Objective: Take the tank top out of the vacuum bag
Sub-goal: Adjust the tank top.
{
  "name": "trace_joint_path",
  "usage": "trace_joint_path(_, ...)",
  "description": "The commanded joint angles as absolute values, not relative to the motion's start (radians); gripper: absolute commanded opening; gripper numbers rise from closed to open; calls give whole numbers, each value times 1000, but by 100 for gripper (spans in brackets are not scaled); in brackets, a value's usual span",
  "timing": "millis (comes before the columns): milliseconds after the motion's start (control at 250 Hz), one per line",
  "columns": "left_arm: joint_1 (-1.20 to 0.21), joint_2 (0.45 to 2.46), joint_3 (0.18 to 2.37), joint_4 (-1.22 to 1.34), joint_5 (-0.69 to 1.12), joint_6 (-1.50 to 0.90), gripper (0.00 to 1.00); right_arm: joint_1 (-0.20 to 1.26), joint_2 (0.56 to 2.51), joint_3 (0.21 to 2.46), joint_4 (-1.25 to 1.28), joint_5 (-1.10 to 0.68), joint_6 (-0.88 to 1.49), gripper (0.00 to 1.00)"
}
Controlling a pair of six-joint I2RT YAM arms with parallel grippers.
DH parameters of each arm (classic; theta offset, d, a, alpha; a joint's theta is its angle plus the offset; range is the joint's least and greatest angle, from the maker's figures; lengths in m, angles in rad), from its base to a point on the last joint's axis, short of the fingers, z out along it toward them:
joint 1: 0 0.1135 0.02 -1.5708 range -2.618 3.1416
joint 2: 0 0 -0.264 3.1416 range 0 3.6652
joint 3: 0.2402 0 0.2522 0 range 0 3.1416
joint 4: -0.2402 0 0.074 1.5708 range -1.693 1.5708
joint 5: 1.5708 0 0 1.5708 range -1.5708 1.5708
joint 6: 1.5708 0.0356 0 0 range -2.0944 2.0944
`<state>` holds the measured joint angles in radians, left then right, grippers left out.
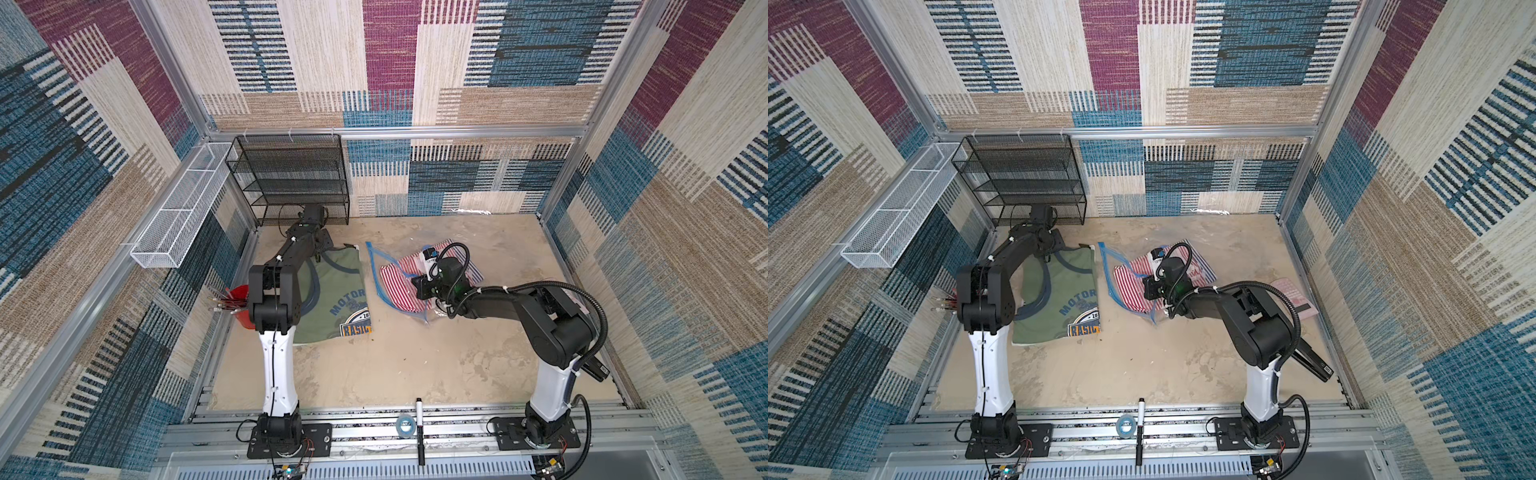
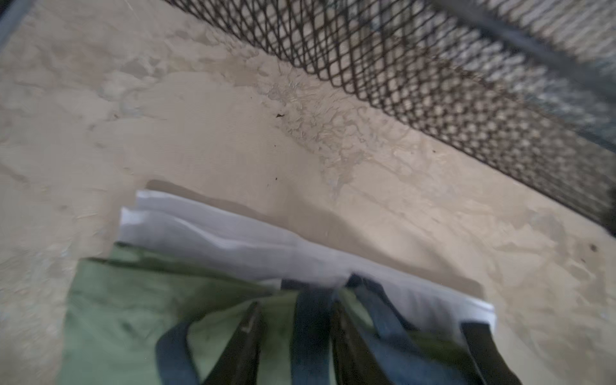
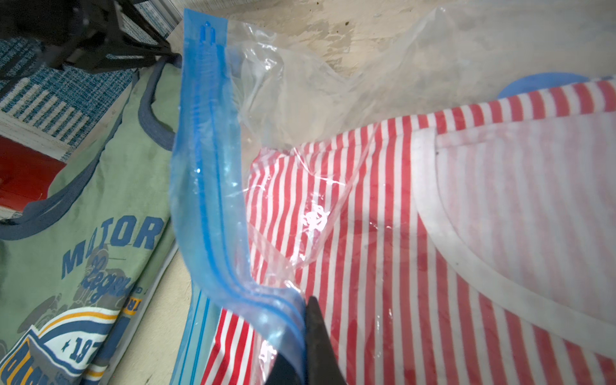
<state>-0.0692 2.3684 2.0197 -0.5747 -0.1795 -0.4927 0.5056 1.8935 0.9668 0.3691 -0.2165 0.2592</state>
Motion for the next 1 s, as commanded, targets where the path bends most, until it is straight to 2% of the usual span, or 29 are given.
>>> trace_joint_path(0, -69, 2441, 2100, -755, -154, -574, 37, 508, 1897, 974, 377, -218, 254, 0)
trace_joint_path(164, -70, 2429, 2030, -684, -117, -599, 37, 508, 1898, 977, 373, -217, 251, 0)
trace_joint_path(544, -74, 2300, 2013, -538, -76, -450, 40, 508, 1900, 978, 370, -197, 241, 0)
trace_joint_path(708, -85, 2096, 1818, -462, 25, -454, 40, 508, 1898, 974, 376, -192, 235, 0)
trace_joint_path(840, -108, 1884, 1547, -318, 51, -485, 40, 508, 1897, 972, 378, -192, 233, 0)
trace_joint_path(996, -130, 1708, 1363, -329, 147, -515, 40, 508, 1879, 958, 394, -193, 234, 0)
